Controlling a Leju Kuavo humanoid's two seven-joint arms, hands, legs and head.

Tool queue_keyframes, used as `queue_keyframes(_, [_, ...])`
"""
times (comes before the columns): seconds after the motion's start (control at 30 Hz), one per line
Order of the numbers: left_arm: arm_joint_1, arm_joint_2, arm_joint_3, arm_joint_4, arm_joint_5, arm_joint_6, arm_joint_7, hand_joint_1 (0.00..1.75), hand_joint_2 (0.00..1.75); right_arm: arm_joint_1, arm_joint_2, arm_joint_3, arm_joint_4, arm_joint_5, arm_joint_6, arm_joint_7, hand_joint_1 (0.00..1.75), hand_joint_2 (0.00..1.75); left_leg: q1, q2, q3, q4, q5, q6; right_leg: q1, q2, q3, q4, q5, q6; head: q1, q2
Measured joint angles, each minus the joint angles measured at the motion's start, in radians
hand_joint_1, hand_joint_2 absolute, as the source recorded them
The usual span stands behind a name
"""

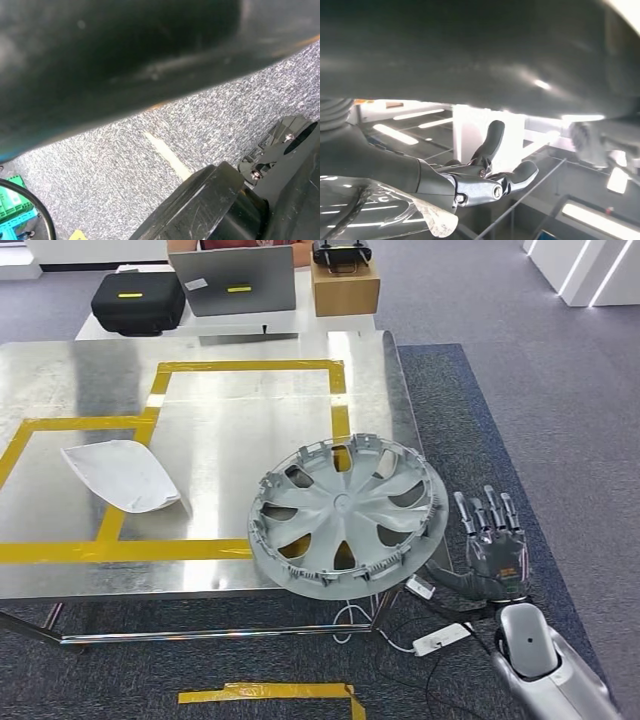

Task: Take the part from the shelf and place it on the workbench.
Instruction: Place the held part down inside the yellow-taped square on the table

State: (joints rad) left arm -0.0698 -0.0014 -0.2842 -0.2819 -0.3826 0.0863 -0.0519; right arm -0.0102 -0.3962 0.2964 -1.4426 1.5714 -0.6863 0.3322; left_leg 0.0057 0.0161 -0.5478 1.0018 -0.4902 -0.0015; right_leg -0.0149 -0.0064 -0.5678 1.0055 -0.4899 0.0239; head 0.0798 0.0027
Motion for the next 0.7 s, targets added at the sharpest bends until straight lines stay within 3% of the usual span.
queue_keyframes(0.33, [0.0,0.003,0.0,0.0,0.0,0.005,0.002,0.0,0.0,-0.001,-0.068,0.017,0.009,0.0,0.038,0.095,0.0,0.0,-0.001,0.0,0.0,0.0,0.0,0.001,-0.001,0.0,0.0,0.0,0.0,0.0,0.0,0.0])
queue_keyframes(0.53, [-0.001,0.003,0.0,0.0,-0.003,0.005,0.005,0.0,0.0,-0.031,-0.157,0.096,0.006,0.0,0.124,0.318,0.0,0.0,-0.001,0.0,0.0,0.001,0.0,0.001,-0.001,0.0,0.0,0.0,0.0,0.001,0.0,0.0])
queue_keyframes(0.7, [-0.001,0.003,0.0,0.0,-0.003,0.006,0.01,0.0,0.0,-0.035,-0.193,0.126,-0.013,0.001,0.196,0.363,0.0,0.0,-0.001,0.0,-0.001,0.002,0.0,0.001,-0.001,0.0,0.0,0.0,0.001,0.001,0.0,0.0])
